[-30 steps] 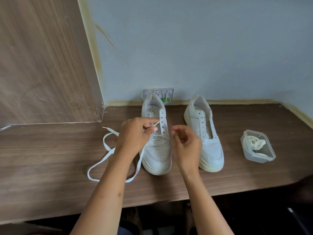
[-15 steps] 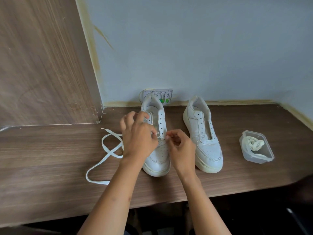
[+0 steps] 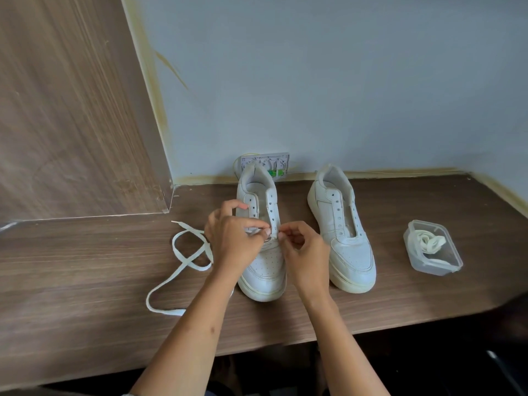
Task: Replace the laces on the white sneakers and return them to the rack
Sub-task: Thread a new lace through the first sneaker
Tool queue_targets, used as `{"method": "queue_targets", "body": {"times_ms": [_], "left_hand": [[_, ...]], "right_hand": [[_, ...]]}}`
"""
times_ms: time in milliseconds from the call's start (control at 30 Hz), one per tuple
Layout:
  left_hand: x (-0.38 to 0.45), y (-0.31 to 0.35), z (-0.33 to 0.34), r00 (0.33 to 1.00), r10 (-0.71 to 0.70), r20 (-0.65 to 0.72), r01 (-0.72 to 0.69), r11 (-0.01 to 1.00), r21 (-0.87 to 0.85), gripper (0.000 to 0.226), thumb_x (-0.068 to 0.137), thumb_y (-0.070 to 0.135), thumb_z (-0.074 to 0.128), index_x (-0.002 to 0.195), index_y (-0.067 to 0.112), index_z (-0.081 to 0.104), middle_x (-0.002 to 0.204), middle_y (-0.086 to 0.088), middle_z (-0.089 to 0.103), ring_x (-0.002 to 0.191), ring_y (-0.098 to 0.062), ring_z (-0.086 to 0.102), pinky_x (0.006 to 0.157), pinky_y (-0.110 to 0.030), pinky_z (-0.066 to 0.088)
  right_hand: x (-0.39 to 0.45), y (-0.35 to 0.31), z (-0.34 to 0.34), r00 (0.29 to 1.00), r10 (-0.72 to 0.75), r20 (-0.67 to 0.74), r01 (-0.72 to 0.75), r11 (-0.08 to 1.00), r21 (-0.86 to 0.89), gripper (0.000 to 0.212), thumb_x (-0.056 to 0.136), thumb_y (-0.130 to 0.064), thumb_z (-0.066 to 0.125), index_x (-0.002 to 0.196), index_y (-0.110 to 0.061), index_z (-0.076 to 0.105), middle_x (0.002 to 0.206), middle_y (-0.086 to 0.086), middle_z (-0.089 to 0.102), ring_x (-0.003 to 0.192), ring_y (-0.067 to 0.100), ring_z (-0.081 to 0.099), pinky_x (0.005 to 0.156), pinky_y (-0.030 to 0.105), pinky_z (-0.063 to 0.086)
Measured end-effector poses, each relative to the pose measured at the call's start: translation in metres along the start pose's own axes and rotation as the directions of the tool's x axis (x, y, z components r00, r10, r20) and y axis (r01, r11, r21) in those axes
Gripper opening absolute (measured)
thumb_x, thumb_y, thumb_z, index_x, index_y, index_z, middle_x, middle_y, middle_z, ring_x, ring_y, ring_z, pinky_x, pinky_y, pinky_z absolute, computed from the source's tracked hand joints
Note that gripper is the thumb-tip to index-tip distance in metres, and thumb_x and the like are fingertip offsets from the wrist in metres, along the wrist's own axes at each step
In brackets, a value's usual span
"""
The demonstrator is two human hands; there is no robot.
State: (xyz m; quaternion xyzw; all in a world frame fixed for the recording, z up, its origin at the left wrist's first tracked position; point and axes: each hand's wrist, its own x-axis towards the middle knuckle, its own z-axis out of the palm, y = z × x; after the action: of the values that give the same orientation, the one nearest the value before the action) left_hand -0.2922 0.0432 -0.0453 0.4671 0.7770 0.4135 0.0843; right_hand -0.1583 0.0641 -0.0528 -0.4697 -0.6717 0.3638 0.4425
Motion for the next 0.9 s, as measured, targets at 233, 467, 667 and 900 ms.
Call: {"method": "queue_targets", "body": {"times_ms": [233,467,667,900], "left_hand": [[0.001,-0.001,-0.006,0.986,0.164,0.042,-0.166,0.985,0.036,0.016,0.069,0.036,0.084,0.073,0.047,0.073,0.134,0.024,0.047,0.126,-0.013,0.026,0.102,-0.029,0.007],[0.001,0.006,-0.011,0.970,0.191,0.151,-0.215,0.964,0.158,0.008,0.077,0.036,0.077,0.079,0.043,0.075,0.142,0.019,0.043,0.130,-0.013,0.034,0.112,-0.048,0.008],[0.010,-0.004,-0.023,0.994,0.095,0.062,-0.086,0.987,-0.134,0.030,0.087,0.023,0.068,0.080,0.052,0.067,0.101,0.023,0.067,0.095,0.003,0.060,0.106,-0.055,0.033],[0.009,-0.010,-0.033,0.986,-0.056,0.159,0.041,0.994,0.102,0.013,0.089,0.033,0.067,0.080,0.043,0.069,0.072,0.030,0.059,0.080,0.005,0.055,0.112,-0.060,0.015]], "right_hand": [[0.000,0.003,-0.004,1.000,0.007,0.014,-0.006,1.000,-0.031,0.017,0.090,-0.012,0.068,0.105,-0.017,0.073,0.087,-0.013,0.071,0.081,-0.003,0.064,0.072,0.009,0.047],[0.000,0.000,-0.006,0.991,-0.133,0.033,0.137,0.968,-0.210,0.012,0.090,-0.018,0.068,0.100,-0.018,0.073,0.091,-0.008,0.063,0.075,0.000,0.061,0.067,0.013,0.049],[0.014,-0.003,-0.035,0.962,-0.015,-0.274,-0.026,0.989,-0.144,0.008,0.085,-0.013,0.067,0.083,-0.020,0.071,0.084,-0.002,0.062,0.070,0.004,0.058,0.065,0.003,0.038],[0.014,0.008,-0.040,0.944,-0.134,-0.301,0.024,0.938,-0.345,0.024,0.089,-0.015,0.068,0.112,-0.020,0.068,0.120,0.000,0.051,0.099,0.015,0.048,0.086,0.017,0.041]]}}
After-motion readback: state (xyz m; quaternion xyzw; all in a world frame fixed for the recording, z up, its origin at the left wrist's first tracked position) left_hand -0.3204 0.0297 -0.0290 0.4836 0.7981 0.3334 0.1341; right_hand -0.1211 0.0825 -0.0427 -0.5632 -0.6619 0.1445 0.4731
